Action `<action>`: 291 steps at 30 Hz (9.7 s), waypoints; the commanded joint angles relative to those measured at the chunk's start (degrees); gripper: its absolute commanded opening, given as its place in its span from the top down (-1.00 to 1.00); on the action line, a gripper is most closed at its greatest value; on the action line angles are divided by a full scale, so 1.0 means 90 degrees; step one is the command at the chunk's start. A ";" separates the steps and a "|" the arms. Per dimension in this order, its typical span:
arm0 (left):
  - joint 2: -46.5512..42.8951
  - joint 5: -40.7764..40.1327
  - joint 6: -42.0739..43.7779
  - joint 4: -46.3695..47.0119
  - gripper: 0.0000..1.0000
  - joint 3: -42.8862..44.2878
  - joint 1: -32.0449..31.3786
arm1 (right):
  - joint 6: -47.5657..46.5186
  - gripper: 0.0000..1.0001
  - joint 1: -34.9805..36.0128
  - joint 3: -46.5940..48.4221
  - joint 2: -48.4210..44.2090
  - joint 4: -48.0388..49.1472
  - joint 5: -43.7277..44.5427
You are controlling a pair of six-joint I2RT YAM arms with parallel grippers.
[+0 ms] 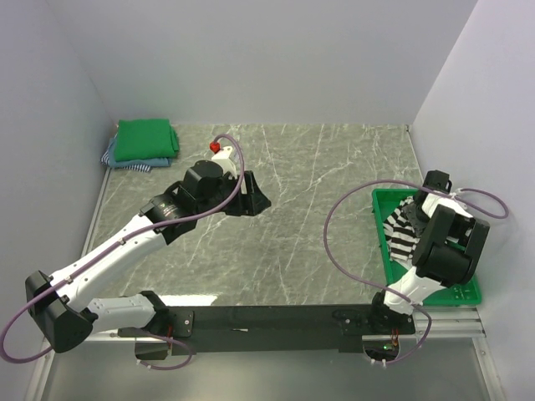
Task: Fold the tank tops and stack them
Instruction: Grab the tank top from the pile, then move the tank top to the center of the board, then flatten the tank top out
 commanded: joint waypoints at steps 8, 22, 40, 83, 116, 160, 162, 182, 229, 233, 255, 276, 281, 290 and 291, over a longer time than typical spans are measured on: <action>0.0094 0.0091 0.0172 0.0253 -0.45 -0.0096 0.0000 | 0.0077 0.60 -0.0058 -0.0112 -0.0012 0.0397 0.0186; -0.0374 -0.0619 0.0036 0.0175 -0.45 0.0032 0.0195 | -0.0430 1.00 0.0389 0.0893 -0.3135 -0.0677 -0.0214; -0.0580 -0.0475 -0.0346 0.0272 -0.48 -0.0221 0.1846 | -0.0488 0.03 0.5293 0.3317 -0.2436 -0.1020 -0.0458; 0.4917 -0.3248 -0.1354 -0.0166 0.99 0.1309 0.1217 | -0.0958 1.00 0.5986 -0.0325 -0.0518 0.0299 -0.0329; 0.1110 -0.0553 -0.3156 0.1541 0.07 -0.2985 0.0333 | -0.1232 -0.28 0.4610 -0.0609 -0.1673 0.0494 -0.1152; 0.2642 -0.2047 -0.4096 -0.0401 0.54 -0.1863 -0.0899 | -0.1144 -0.21 0.4512 -0.0951 -0.1624 0.0777 -0.1435; 0.2682 -0.2018 -0.4028 -0.0391 0.49 -0.1834 -0.0908 | -0.1144 -0.21 0.4512 -0.0961 -0.1663 0.0787 -0.1445; 0.3443 -0.2623 -0.3267 -0.1192 0.74 -0.1248 -0.1025 | -0.1085 -0.21 0.4483 -0.0961 -0.1663 0.0895 -0.1660; 0.0964 -0.2556 -0.1608 -0.0753 0.99 -0.1727 0.1943 | -0.0440 1.00 0.6036 -0.1558 -0.2002 0.0358 -0.1454; 0.0321 -0.2516 -0.1333 -0.1123 0.99 -0.0783 0.1963 | -0.0480 1.00 0.5870 -0.0593 -0.3300 -0.0325 -0.1659; 0.0123 -0.2311 -0.0717 -0.2101 0.99 0.5422 0.1982 | -0.0762 1.00 0.5411 0.5504 -0.3822 -0.1070 -0.1563; 0.3660 0.0344 -0.0726 -0.0268 0.99 0.7867 0.4140 | -0.0880 1.00 0.4483 0.9648 0.0438 -0.0318 -0.2588; 0.2596 0.0657 -0.0707 -0.0040 0.99 0.5709 0.4423 | -0.0637 1.00 0.4483 0.6459 -0.1200 0.0562 -0.2500; 0.0604 0.1106 -0.1254 0.0594 0.99 0.0281 0.4404 | 0.0223 1.00 0.4493 0.0811 -0.2824 0.0982 -0.2616; 0.0428 0.1136 -0.1312 0.0624 0.99 -0.0227 0.4385 | 0.0224 1.00 0.4522 0.0352 -0.2931 0.1060 -0.2781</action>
